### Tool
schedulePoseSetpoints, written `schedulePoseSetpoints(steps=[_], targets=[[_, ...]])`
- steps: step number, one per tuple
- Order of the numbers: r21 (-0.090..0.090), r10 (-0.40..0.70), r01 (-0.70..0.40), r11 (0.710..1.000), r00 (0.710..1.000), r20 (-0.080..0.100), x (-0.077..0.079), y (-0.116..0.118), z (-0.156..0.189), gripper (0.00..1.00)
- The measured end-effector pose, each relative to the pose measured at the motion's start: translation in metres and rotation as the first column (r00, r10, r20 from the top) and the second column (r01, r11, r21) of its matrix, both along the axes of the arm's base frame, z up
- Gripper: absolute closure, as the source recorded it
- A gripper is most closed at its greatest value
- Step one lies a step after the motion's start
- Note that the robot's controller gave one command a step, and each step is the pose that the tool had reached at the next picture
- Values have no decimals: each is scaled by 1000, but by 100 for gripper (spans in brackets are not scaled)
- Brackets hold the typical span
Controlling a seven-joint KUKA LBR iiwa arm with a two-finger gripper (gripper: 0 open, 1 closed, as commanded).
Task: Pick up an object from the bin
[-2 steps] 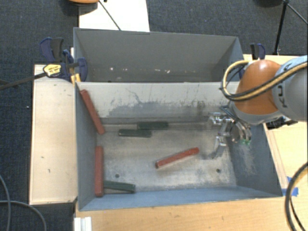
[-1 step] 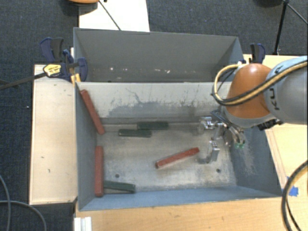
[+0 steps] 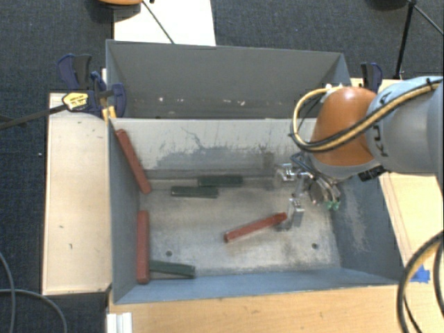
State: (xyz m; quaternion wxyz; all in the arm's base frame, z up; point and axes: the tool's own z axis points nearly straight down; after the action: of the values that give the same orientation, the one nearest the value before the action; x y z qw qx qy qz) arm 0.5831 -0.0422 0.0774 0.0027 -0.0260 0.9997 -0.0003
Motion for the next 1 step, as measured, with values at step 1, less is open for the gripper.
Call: schedulePoseSetpoints(steps=[1], targets=[[1, 14, -14, 1000, 1000, -4, -40, 29, -7, 100]])
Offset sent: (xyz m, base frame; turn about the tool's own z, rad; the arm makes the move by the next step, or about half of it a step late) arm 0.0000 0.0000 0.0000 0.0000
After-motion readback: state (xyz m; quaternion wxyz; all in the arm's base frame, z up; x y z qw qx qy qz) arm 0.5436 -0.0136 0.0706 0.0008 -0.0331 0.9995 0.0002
